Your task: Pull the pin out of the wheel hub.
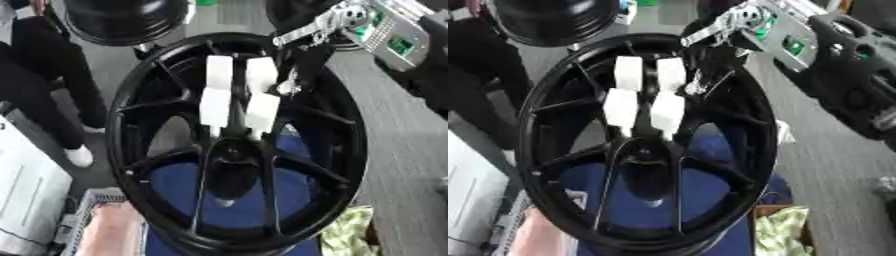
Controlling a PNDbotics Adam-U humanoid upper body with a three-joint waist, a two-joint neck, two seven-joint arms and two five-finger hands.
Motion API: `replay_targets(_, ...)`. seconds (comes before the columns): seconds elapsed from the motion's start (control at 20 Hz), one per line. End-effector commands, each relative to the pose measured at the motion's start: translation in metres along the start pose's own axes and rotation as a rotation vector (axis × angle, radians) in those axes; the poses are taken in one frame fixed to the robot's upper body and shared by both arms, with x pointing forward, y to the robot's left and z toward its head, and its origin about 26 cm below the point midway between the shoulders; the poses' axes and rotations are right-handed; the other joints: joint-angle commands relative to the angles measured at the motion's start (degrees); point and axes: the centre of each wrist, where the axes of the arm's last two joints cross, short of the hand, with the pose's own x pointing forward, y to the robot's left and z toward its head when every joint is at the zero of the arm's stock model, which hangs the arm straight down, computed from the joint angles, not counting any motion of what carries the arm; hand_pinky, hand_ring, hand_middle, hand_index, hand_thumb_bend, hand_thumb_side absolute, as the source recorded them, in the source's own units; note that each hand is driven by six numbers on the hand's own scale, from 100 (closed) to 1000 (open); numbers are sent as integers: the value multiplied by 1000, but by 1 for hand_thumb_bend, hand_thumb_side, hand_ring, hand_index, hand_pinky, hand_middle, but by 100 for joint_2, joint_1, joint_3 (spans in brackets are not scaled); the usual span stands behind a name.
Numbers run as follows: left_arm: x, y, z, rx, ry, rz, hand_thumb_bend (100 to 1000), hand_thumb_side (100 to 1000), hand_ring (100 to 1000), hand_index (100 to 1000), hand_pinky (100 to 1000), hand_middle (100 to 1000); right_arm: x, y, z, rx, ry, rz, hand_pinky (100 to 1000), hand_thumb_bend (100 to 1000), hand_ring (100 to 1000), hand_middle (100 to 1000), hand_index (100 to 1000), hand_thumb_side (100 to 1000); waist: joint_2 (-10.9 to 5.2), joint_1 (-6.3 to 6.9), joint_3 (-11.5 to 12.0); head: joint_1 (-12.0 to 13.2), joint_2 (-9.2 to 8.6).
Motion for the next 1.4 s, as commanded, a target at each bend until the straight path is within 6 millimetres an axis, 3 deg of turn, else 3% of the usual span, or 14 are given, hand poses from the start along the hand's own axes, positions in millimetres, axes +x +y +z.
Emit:
replay_targets(0.05,8,2,-4,7,-30,3,438,780,865,771,649,705,4,-16,16,-57,-3,-31,820,100,729,720,821,410,-4,-38,-2,-13,30)
replay_targets(0.6,7,2,-4,7,-23,-5,442,778,866,770,650,706,13,-26,29,-96,7,-144,776,100,712,559,652,384,-3,-36,-18,-7,30)
replay_targets(0.75,8,3,-4,7,-23,-6,442,778,867,770,650,707,15,-29,32,-109,14,-146,765,100,692,521,607,335,-6,-27,-31,-4,30)
replay_targets(0.9,8,3,-5,7,-24,-8,441,777,866,770,651,707,17,-34,39,-131,22,-138,762,100,682,512,596,269,-15,-22,-45,4,30)
replay_targets(1.4,6,6,-4,13,-22,-26,440,777,867,770,651,707,18,-53,83,-231,60,-94,758,100,689,509,593,288,-57,-45,-156,106,30)
